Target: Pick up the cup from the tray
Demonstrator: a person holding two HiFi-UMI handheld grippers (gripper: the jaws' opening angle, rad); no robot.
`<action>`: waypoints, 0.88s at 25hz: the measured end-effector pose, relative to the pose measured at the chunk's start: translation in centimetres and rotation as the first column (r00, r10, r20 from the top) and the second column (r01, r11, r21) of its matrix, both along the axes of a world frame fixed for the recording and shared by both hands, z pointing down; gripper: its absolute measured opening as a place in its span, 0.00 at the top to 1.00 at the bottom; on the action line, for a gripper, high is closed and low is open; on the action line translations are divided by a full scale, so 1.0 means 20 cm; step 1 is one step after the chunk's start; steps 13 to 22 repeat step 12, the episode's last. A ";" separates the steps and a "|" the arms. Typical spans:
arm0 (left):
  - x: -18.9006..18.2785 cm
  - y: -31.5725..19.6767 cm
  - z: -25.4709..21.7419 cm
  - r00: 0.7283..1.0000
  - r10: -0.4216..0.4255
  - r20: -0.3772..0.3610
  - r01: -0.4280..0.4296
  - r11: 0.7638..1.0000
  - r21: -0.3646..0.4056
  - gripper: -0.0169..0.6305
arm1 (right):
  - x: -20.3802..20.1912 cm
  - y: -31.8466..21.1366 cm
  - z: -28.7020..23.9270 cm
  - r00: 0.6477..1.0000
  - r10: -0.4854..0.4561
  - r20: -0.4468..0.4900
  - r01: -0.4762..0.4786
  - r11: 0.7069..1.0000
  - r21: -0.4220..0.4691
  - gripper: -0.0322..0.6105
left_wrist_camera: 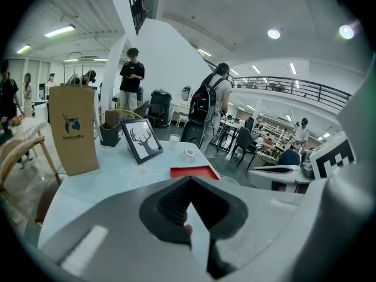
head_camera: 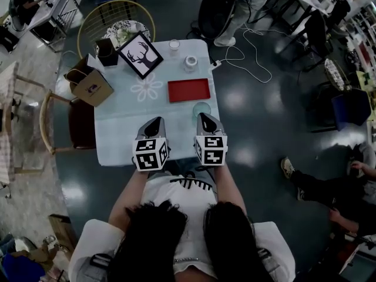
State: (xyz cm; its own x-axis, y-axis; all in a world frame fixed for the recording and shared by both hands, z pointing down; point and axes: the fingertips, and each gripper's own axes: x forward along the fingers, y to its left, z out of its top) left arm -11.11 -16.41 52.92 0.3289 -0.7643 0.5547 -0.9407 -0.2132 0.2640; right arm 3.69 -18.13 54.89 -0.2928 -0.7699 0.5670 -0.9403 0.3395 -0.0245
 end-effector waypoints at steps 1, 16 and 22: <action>0.00 0.00 0.00 1.000 0.000 0.001 0.000 1.000 0.000 0.97 | 0.00 0.00 0.00 1.000 -0.002 -0.007 0.002 1.000 0.000 0.91; -0.01 0.01 0.04 1.000 -0.018 -0.018 0.018 1.000 -0.022 0.97 | 0.00 0.00 0.03 1.000 -0.003 -0.017 0.003 1.000 -0.005 0.91; -0.01 0.01 0.04 1.000 -0.018 -0.018 0.018 1.000 -0.022 0.97 | 0.00 0.00 0.03 1.000 -0.003 -0.017 0.003 1.000 -0.005 0.91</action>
